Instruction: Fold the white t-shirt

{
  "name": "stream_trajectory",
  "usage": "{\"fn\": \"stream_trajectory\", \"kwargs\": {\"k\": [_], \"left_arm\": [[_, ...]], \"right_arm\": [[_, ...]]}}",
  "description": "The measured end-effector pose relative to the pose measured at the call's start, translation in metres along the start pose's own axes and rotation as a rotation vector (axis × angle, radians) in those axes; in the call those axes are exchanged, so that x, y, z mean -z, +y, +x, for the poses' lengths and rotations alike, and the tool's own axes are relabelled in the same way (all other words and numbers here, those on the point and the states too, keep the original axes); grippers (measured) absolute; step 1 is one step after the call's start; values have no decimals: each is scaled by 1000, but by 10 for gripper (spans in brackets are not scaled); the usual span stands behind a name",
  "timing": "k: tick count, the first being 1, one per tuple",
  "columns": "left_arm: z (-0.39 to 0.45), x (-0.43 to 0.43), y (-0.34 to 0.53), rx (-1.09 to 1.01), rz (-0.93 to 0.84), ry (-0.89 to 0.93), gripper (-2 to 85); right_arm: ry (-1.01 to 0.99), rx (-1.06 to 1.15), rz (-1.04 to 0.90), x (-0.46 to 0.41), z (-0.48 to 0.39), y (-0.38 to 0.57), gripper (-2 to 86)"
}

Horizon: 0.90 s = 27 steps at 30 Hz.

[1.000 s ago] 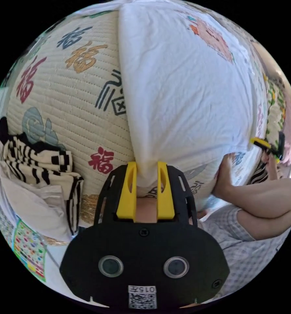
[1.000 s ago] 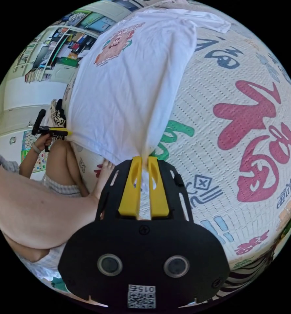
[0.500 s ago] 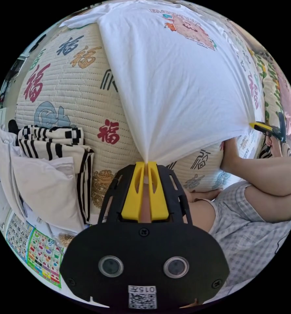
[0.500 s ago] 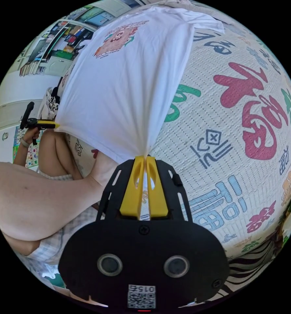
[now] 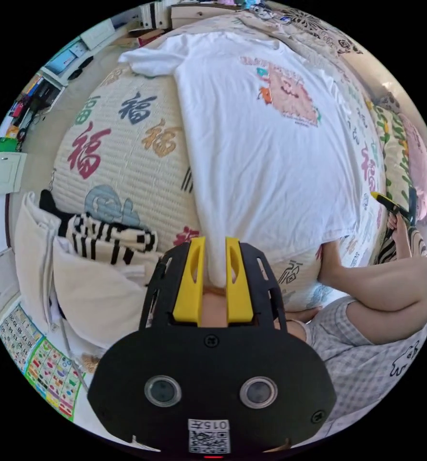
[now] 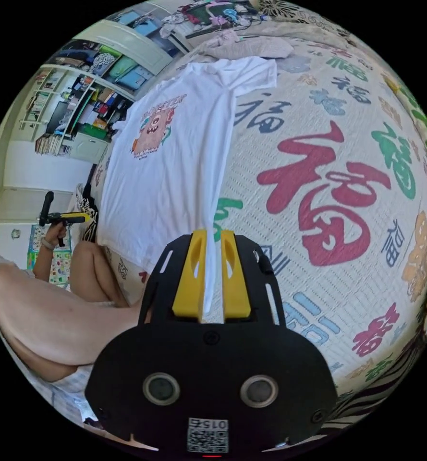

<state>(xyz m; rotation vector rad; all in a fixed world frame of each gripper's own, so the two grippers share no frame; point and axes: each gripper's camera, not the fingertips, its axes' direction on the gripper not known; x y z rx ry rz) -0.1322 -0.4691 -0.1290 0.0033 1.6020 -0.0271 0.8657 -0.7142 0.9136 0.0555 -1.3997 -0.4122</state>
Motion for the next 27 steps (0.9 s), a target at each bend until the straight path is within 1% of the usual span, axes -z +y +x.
{"fn": "stream_trajectory", "kwargs": {"k": [2, 4, 5, 6, 7, 9, 15, 17, 19, 21, 23, 24, 25, 27], "left_arm": [[14, -14, -16, -51, -21, 19, 72], [29, -40, -33, -90, -88, 52, 70], [31, -47, -36, -95, -108, 50, 68], [36, -58, -41, -104, -143, 10, 64], [42, -61, -42, -132, -128, -24, 62], [47, -63, -46, -145, -123, -39, 60], [67, -75, -65, -177, -128, -96, 60], [70, -78, -73, -167, -143, -95, 59], [74, -81, -85, -159, -173, -88, 56], [76, -84, -93, -144, -195, -85, 51], [78, -85, -101, -137, -216, -81, 38], [81, -84, -106, -170, -241, -80, 23], [82, -81, -113, -204, -309, -59, 12], [82, -61, -130, -232, -347, 6, 3]], "right_arm": [[8, 65, -9, -6, -9, -10, 52], [-18, 131, -94, -25, -18, -18, 30], [-10, 143, -122, -31, -20, -18, 22], [35, 159, -178, -42, -22, -16, 10], [72, 171, -176, -48, -22, -11, 0], [64, 178, -133, -45, -22, -3, -4], [62, 143, -92, -43, -25, 4, -5], [115, 141, -73, -44, -33, 6, -5], [210, 171, -36, -46, -46, 10, -6], [247, 150, 13, -46, -51, 15, -7], [245, 121, 51, -45, -50, 19, -8], [227, 110, 52, -42, -47, 20, -9], [189, 96, 26, -36, -43, 18, -8], [147, 29, 0, -21, -30, 12, -6]]}}
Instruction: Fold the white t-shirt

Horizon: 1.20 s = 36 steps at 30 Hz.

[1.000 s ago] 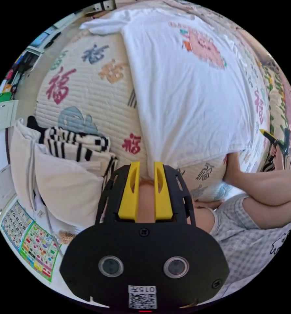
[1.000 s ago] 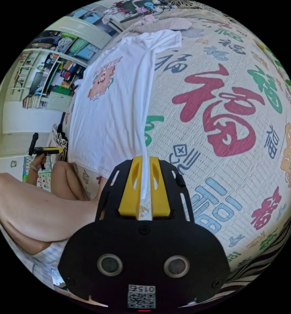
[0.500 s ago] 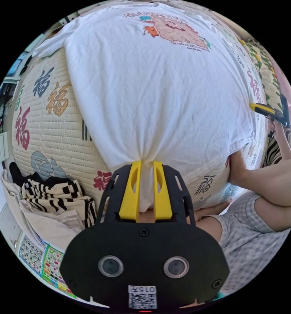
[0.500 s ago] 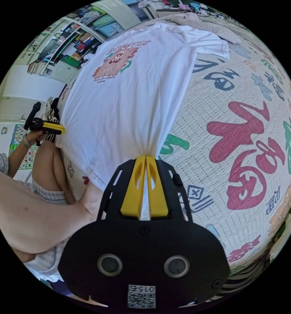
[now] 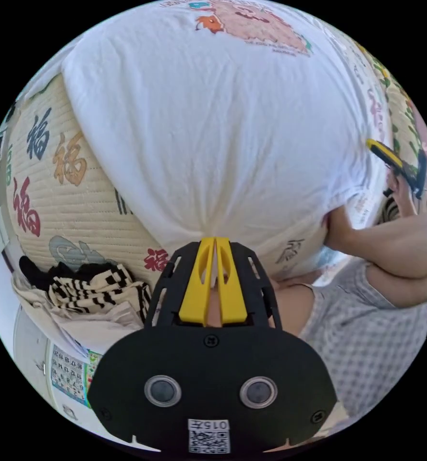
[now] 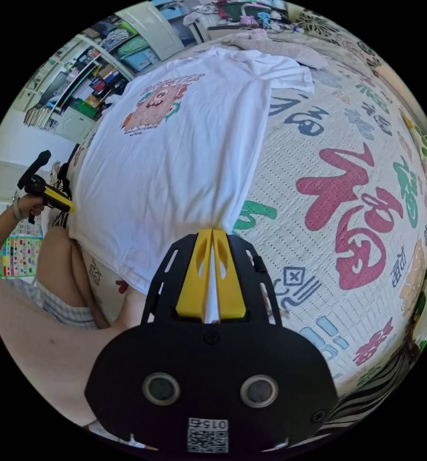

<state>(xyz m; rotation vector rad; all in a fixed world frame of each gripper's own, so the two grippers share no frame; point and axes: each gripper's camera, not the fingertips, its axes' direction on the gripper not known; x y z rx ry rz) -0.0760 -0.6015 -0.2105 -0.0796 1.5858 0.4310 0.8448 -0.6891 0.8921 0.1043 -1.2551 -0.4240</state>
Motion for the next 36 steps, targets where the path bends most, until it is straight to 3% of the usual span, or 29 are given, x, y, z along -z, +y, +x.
{"fn": "stream_trajectory", "kwargs": {"k": [2, 5, 7, 10, 13, 21, 26, 29, 36], "left_arm": [[-4, 47, -15, -58, 76, 10, 0], [0, 147, -70, -159, 389, -10, 0], [34, 208, -133, -364, 604, 9, 1], [100, 243, -228, -536, 706, -70, 1], [167, 246, -319, -538, 706, -222, 1], [221, 212, -460, -457, 462, -176, 70], [203, 213, -484, -322, 543, -53, 71], [193, 213, -496, -293, 529, -25, 26], [183, 245, -482, -537, 636, 213, -4]], "right_arm": [[15, -77, 117, 25, 20, -2, 0], [-18, -187, 333, 63, 61, -16, 32], [-78, -263, 478, 77, 90, -40, 48], [-81, -323, 550, 74, 107, -81, 61], [-88, -366, 520, 62, 112, -117, 67], [-137, -411, 407, 52, 126, -158, 67], [-220, -451, 429, 56, 137, -166, 45], [-261, -445, 449, 60, 139, -167, 19], [-237, -391, 544, 86, 128, -158, 0]]}}
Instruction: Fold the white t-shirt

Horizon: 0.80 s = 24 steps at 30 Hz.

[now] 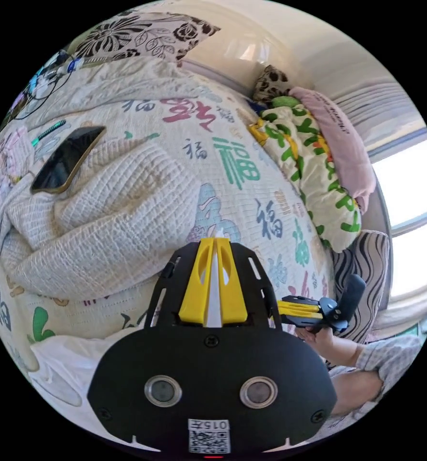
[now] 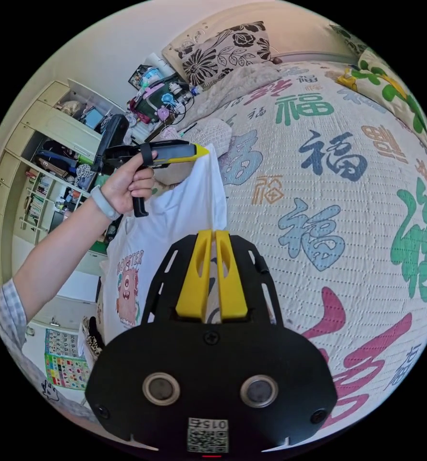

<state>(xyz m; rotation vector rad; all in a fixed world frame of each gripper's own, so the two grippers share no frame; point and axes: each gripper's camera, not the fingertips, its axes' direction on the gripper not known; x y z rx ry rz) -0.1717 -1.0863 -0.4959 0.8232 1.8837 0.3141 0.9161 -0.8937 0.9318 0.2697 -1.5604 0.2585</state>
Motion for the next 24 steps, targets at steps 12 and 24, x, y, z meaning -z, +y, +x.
{"fn": "stream_trajectory", "kwargs": {"k": [12, 24], "left_arm": [[-22, 128, 166, -151, 267, -26, -2], [-68, 141, 274, 220, 249, -88, 79]], "right_arm": [[44, 582, -14, 11, -107, 26, -1], [40, 695, -315, -34, -140, 40, 69]]}}
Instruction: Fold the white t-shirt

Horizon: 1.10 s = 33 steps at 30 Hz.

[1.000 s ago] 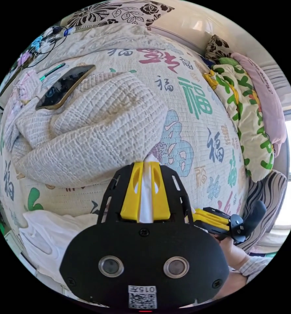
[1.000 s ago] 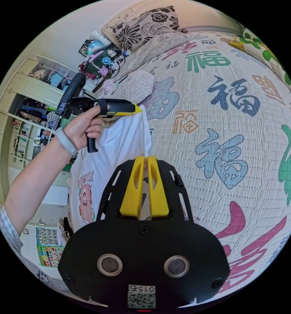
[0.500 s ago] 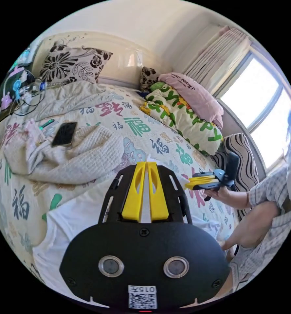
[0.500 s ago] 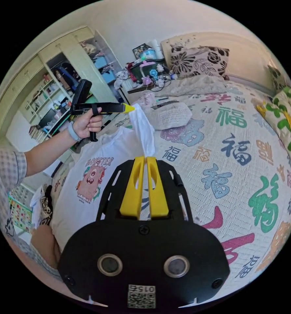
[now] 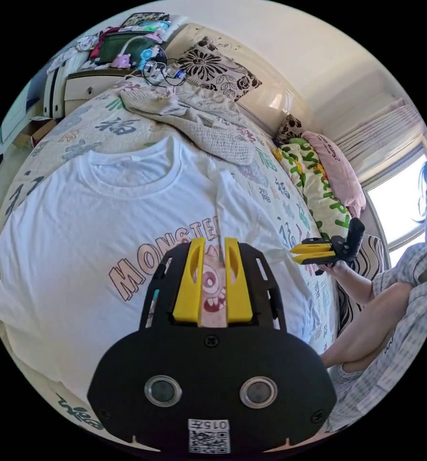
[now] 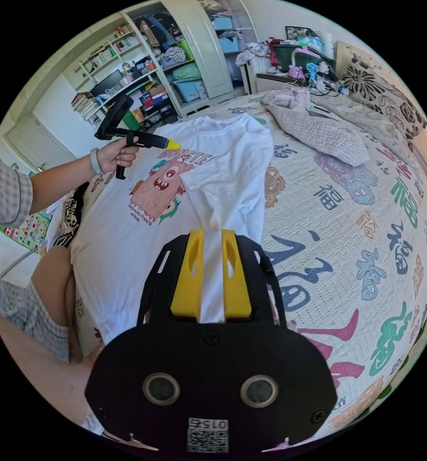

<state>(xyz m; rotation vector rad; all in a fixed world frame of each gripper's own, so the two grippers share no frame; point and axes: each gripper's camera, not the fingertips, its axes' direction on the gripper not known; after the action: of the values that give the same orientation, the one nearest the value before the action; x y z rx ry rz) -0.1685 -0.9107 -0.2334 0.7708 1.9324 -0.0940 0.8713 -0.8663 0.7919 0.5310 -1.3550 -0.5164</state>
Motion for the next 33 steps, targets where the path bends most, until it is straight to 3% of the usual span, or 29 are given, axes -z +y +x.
{"fn": "stream_trajectory", "kwargs": {"k": [4, 7, 11, 15, 19, 26, 29, 33], "left_arm": [[18, -24, -23, -28, -84, 44, 92], [33, -55, -22, -60, -211, -22, 99], [64, -49, -11, -175, -162, -121, 97], [114, -49, 5, -394, -112, -102, 76], [126, -88, 14, -468, -172, -182, 15], [106, -68, 22, -368, -153, -108, 4], [101, -61, 21, -355, -208, -80, 47], [81, -25, -13, -228, -53, -68, 77]], "right_arm": [[106, -97, 50, -1, 22, -12, 79], [166, -57, -3, -19, 20, -32, 87], [278, 23, -21, -33, 7, -50, 78], [200, -11, 4, -34, 15, -53, 23], [90, -174, 74, -25, 43, -46, -5], [-56, -296, 90, -23, 69, -33, -7], [-44, -366, 126, -19, 74, -30, 4], [-56, -349, 234, -1, 66, -29, 62]]}}
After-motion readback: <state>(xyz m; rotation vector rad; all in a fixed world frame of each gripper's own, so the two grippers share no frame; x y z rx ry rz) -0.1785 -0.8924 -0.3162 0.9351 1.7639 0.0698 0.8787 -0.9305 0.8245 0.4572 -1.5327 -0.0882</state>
